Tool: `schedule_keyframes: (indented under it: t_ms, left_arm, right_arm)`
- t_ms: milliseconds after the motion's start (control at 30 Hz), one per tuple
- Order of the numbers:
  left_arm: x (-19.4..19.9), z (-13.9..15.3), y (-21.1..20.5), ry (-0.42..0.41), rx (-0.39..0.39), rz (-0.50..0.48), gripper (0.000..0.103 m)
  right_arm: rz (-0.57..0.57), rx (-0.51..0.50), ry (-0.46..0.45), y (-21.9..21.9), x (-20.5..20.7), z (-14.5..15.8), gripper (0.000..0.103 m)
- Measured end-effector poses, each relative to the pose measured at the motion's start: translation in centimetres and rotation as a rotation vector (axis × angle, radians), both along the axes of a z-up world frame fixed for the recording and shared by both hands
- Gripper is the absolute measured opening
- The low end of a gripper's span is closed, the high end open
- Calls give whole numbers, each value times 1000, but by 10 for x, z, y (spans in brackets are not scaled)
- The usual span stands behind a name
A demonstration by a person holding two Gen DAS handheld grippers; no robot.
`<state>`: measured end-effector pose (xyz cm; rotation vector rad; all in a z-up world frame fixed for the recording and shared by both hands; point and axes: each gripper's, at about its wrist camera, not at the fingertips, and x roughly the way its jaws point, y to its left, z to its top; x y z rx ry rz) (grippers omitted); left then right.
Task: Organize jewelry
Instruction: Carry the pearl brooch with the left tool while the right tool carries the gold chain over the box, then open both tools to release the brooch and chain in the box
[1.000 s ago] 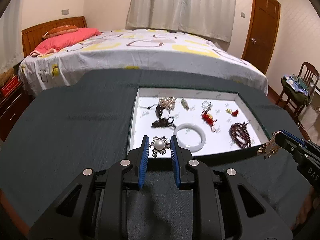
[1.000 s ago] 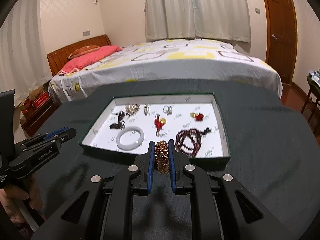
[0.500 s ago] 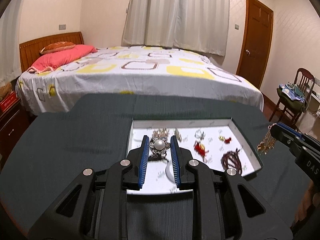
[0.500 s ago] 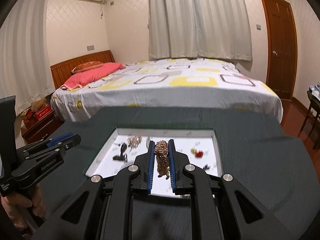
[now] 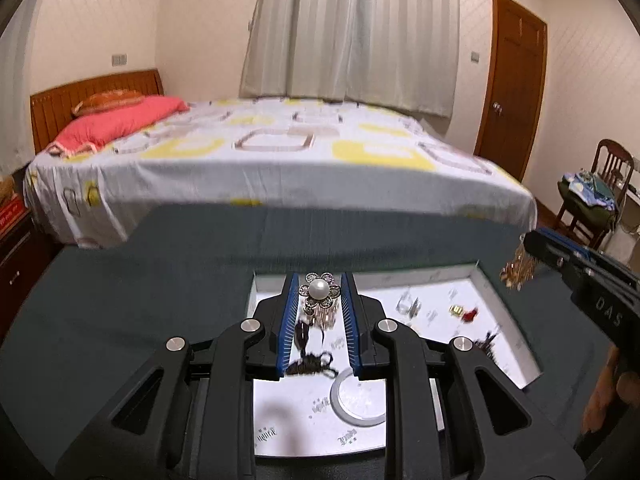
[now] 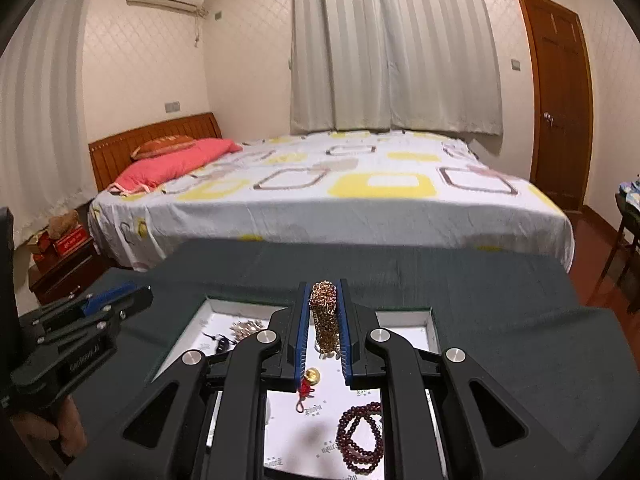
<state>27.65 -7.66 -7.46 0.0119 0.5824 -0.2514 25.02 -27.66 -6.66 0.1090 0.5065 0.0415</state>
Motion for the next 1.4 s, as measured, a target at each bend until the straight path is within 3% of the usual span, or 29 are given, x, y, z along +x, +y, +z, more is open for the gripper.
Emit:
schedule_keyframes:
  t_ms: [300, 600, 933, 1400]
  left_arm:
    - [21, -59, 3, 120, 47, 21, 21]
    - [31, -87, 6, 185, 81, 36, 21]
    - [39, -110, 12, 243, 100, 59, 21]
    - [42, -110, 9, 253, 115, 61, 22]
  right_arm:
    - [-8, 11, 125, -2, 23, -57, 14]
    - [-11, 8, 226, -1, 37, -94, 14]
    - [-9, -1, 286, -1, 45, -109, 14]
    - [0, -8, 326, 2, 53, -117, 14]
